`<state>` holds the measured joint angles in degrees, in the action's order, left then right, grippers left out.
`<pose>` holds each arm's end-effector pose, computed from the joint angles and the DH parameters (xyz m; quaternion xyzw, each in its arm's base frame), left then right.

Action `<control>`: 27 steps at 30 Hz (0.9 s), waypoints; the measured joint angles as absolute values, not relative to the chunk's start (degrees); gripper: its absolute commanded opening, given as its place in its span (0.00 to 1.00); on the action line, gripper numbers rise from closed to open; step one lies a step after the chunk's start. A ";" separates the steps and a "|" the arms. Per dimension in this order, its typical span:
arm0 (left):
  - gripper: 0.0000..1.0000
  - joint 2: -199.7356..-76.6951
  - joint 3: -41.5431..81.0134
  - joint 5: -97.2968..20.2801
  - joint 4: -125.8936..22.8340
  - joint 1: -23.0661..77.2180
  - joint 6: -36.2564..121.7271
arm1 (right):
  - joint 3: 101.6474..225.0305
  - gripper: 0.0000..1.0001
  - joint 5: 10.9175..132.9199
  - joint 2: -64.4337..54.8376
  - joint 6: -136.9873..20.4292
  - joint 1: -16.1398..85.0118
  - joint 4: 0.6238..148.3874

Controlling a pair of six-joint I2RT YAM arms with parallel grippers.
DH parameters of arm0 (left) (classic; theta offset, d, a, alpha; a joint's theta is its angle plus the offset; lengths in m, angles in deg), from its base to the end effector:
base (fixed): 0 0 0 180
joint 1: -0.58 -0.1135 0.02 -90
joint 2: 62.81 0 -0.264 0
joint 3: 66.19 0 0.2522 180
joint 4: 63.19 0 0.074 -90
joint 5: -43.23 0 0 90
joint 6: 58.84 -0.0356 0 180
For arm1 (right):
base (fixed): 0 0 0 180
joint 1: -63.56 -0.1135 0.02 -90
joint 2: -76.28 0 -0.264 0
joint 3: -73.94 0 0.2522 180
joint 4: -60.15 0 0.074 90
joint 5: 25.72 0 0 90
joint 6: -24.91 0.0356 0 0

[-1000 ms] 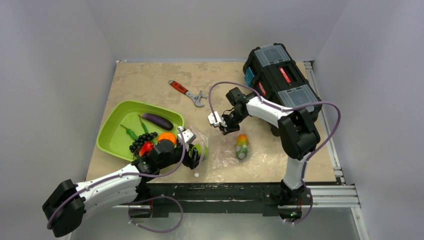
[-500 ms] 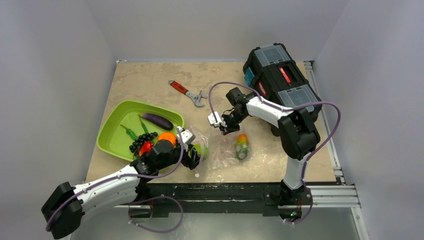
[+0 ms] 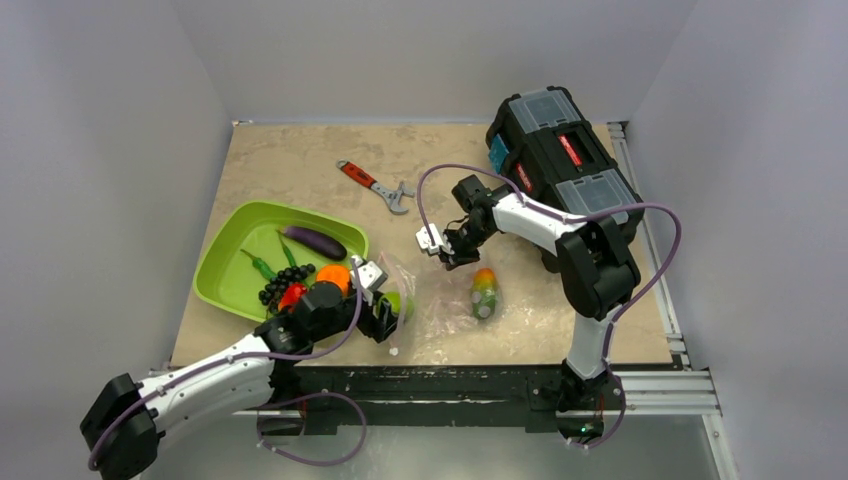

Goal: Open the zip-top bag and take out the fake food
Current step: Pick up the fake fruit from the zipper food storage bag.

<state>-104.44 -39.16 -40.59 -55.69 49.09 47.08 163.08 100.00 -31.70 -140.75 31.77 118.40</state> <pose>0.1085 -0.1284 0.1842 0.2613 0.7866 -0.3351 0.4480 0.2977 0.2090 0.1829 -0.7829 0.5318 0.2427 0.2131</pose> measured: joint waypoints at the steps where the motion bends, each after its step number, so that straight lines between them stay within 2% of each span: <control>1: 0.00 -104.17 -39.16 -40.59 -55.23 49.09 47.08 | 163.08 0.00 100.00 -31.70 -140.75 31.77 118.40; 17: 0.00 -97.18 -32.40 -41.93 -41.48 49.09 46.49 | 162.88 0.00 100.00 -31.70 -140.80 31.77 118.47; 27: 0.00 -95.76 -25.36 -47.79 -30.44 49.09 45.94 | 162.88 0.00 100.00 -31.70 -140.82 31.77 118.44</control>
